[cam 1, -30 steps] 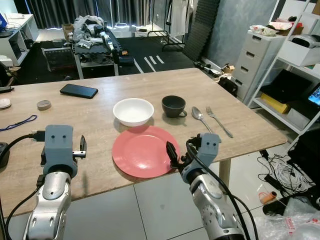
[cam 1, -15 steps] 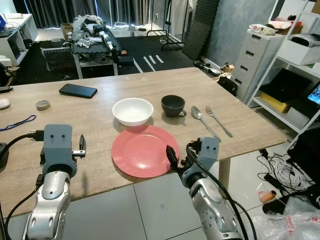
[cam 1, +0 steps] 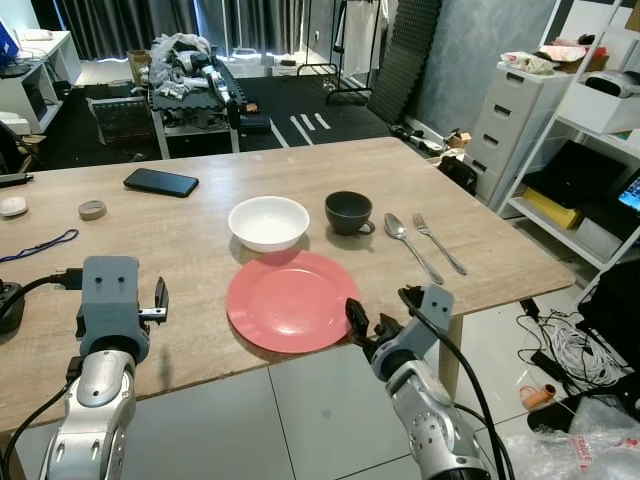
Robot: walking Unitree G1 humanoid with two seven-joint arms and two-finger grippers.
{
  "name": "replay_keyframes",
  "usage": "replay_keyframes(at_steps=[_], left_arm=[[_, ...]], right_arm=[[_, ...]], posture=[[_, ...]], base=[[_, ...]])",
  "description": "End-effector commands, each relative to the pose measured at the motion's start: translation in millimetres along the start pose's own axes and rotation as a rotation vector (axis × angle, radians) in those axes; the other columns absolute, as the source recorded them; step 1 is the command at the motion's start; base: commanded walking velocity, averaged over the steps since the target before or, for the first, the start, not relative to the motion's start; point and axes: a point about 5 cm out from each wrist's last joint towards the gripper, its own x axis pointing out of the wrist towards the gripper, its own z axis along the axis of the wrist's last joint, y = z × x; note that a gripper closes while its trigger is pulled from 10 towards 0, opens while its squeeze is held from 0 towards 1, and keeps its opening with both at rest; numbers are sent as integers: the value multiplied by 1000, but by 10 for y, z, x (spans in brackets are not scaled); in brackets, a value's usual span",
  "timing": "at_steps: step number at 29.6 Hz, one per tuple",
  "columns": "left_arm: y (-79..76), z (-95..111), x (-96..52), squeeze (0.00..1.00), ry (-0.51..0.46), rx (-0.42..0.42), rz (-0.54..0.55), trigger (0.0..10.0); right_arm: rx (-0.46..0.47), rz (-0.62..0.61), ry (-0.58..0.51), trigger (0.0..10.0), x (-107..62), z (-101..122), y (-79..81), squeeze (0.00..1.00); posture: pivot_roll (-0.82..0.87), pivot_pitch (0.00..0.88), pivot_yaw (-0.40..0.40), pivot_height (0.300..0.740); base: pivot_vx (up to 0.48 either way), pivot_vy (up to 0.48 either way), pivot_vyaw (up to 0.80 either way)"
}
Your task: Setting the table
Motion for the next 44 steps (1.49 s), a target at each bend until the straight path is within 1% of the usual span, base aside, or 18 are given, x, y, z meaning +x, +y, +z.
replay_keyframes(at_steps=[1,3,5,9,13,16,18,20,21,25,29,34,35,36,37,40,42,44], left_arm=[[-24,-26,56,0,2,14,-48,10000],[-47,3,108,0,-5,20,-81,10000],[-69,31,147,0,-10,25,-96,10000],[-111,70,174,0,-19,20,-103,10000],[-169,48,198,0,-16,23,-123,10000],[-212,9,244,0,-4,8,-152,10000],[-261,-23,268,0,15,-10,-193,10000],[-322,-25,280,0,18,-9,-234,10000],[-363,5,283,0,2,6,-261,10000],[-394,28,296,0,-9,15,-279,10000],[-435,-27,353,0,15,10,-287,10000],[-477,-96,412,0,45,4,-295,10000],[-484,-110,433,0,49,2,-298,10000],[-504,-129,466,0,57,-25,-316,10000],[-509,-132,473,0,59,-32,-321,10000],[-527,-141,495,0,54,-20,-342,10000],[-574,-128,514,0,48,-10,-384,10000],[-691,-118,540,0,64,2,-485,10000]], right_arm=[[55,33,44,10000,17,-146,155,0],[73,45,48,10000,28,-156,186,0],[60,52,55,10000,35,-167,205,0],[46,55,59,10000,37,-184,220,0],[41,64,80,10000,38,-207,253,0],[24,91,109,10000,35,-233,323,0],[12,97,127,10000,33,-244,350,0],[14,94,125,10000,33,-242,355,0],[21,94,115,10000,33,-224,363,0],[29,99,103,10000,37,-189,391,0],[36,102,104,10000,59,-179,428,0],[47,84,126,10000,75,-177,421,0],[50,81,128,10000,76,-171,414,0],[69,75,129,10000,73,-141,405,0],[75,73,129,10000,72,-133,403,0],[96,69,118,10000,57,-103,395,0],[104,66,116,10000,50,-84,381,0],[112,59,117,10000,38,-62,346,0]], posture=[[152,140,27,740],[150,139,30,740],[145,141,35,740],[139,146,39,740],[132,151,38,740],[123,153,35,740],[122,154,33,740],[114,159,34,740],[113,161,36,740],[111,164,40,740],[116,167,45,740],[124,191,46,740],[120,213,46,740],[115,220,49,740],[115,220,49,740],[103,235,52,740],[92,243,55,740],[77,259,61,740]], base=[[0,0,0],[0,0,0],[0,0,0],[0,0,0],[0,0,0],[0,0,0],[0,0,0],[0,0,0],[0,0,0],[0,0,0],[0,0,0],[0,0,0],[0,0,0],[0,0,0],[0,0,0],[0,0,0],[0,0,0],[0,0,0]])
